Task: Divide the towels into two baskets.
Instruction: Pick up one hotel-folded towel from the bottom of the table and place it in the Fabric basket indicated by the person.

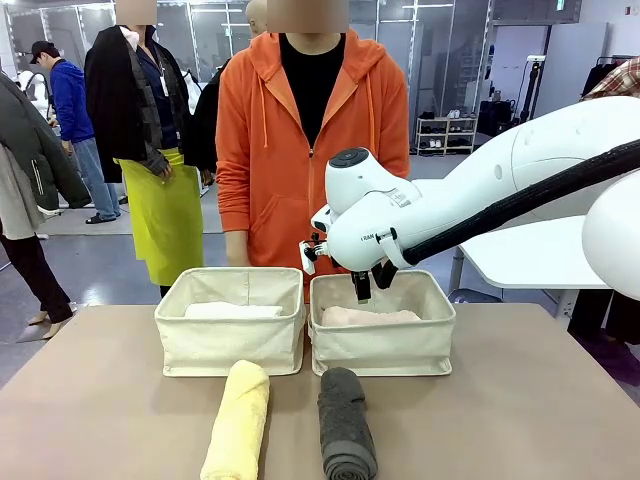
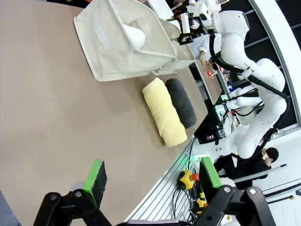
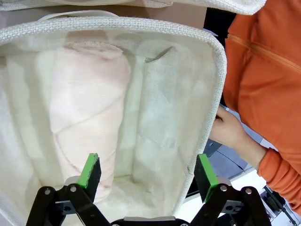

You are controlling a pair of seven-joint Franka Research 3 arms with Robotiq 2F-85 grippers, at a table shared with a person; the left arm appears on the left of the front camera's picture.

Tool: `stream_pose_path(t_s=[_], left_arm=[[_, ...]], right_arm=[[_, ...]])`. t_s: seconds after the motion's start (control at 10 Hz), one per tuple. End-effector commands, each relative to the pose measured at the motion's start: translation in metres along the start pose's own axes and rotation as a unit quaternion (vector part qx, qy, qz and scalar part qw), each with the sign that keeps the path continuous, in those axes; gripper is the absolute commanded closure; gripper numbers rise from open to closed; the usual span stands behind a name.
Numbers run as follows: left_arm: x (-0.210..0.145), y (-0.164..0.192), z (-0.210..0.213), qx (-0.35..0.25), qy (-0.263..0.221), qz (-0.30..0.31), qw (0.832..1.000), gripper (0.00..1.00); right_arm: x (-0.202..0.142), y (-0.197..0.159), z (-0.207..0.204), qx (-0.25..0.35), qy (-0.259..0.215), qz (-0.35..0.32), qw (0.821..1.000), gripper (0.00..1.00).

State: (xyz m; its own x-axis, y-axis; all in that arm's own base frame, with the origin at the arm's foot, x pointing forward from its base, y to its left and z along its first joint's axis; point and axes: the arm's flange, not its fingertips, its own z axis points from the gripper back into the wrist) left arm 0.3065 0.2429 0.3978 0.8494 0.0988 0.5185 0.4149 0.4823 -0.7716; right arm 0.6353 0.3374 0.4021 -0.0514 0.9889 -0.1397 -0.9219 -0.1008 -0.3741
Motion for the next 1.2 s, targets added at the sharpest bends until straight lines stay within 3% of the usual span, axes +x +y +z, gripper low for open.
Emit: stream_pose_path(t_s=[0.0, 0.2, 0.4, 0.7, 0.8, 0.9, 1.1], left_arm=[[-0.002, -0.004, 0.003, -0.002, -0.003, -0.004, 1.000, 0.00], [-0.002, -0.004, 0.003, -0.002, -0.003, -0.004, 1.000, 0.00], [-0.002, -0.004, 0.003, -0.002, -0.003, -0.004, 1.000, 0.00], [-0.002, -0.004, 0.003, -0.002, -0.003, -0.004, 1.000, 0.00], [-0.002, -0.004, 0.003, -0.002, -0.003, -0.004, 1.000, 0.00], [-0.002, -0.004, 0.003, -0.002, -0.003, -0.004, 1.000, 0.00], [-0.002, -0.004, 0.003, -0.002, -0.003, -0.004, 1.000, 0.00]], right_arm=[[0.000, 0.000, 0.001, -0.001, -0.001, 0.001, 1.000, 0.00], [0.000, 0.000, 0.000, 0.000, 0.000, 0.000, 1.000, 0.00], [-0.021, -0.008, 0.045, 0.009, -0.011, -0.047, 0.999, 0.00], [-0.067, 0.030, 0.093, 0.111, -0.057, -0.128, 0.984, 0.00], [-0.092, 0.045, 0.105, 0.114, -0.083, -0.162, 0.977, 0.00], [-0.128, 0.062, 0.124, 0.143, -0.139, -0.184, 0.962, 0.00], [-0.178, 0.097, 0.139, 0.181, -0.192, -0.243, 0.933, 0.00]])
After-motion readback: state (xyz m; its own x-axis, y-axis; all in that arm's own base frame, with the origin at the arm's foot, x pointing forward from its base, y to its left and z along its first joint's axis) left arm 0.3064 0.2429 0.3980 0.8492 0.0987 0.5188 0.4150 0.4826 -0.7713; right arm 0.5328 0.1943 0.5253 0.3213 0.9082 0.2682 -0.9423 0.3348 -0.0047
